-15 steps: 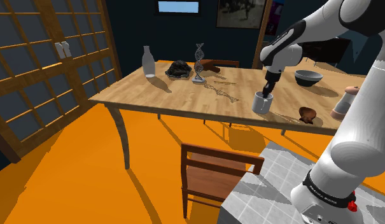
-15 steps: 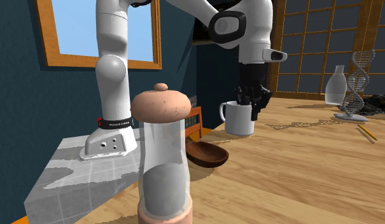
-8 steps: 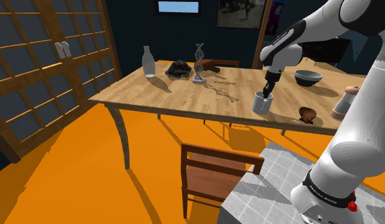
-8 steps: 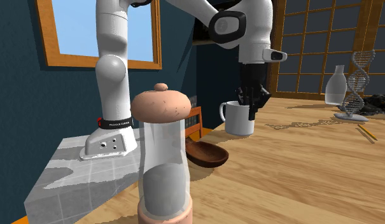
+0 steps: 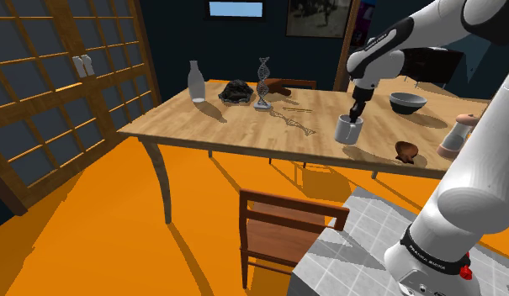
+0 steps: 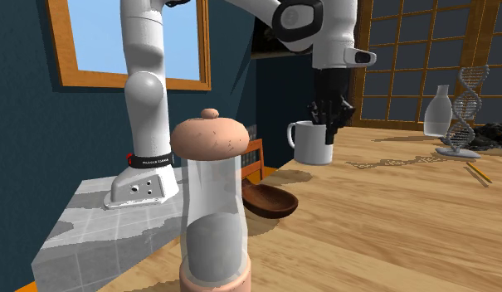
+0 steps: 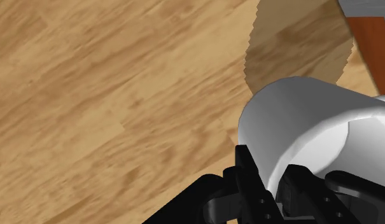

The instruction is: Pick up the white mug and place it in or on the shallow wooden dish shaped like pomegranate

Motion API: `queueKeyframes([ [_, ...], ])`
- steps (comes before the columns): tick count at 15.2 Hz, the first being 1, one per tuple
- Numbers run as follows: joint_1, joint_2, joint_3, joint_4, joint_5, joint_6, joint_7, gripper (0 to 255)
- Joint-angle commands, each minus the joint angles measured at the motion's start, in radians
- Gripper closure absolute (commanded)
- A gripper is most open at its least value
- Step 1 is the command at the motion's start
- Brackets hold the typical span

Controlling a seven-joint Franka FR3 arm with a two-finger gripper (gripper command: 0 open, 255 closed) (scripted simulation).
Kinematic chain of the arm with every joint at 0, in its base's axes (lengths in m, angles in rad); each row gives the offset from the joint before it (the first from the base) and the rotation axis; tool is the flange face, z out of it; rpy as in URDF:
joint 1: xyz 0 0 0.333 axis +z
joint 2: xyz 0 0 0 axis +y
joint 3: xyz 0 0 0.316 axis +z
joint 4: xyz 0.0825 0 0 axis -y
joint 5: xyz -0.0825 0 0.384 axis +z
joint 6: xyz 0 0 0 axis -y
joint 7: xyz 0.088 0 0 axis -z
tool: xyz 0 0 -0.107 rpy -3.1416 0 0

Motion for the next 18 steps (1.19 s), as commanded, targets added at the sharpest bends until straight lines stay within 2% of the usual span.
queueKeyframes([
  [1, 0.001, -0.020, 0.000, 0.012, -0.016, -0.027, 0.012, 255],
  [13, 0.005, -0.095, 0.010, 0.101, -0.071, -0.174, 0.054, 255],
  [18, -0.050, -0.197, -0.032, 0.035, -0.147, -0.187, -0.004, 255],
])
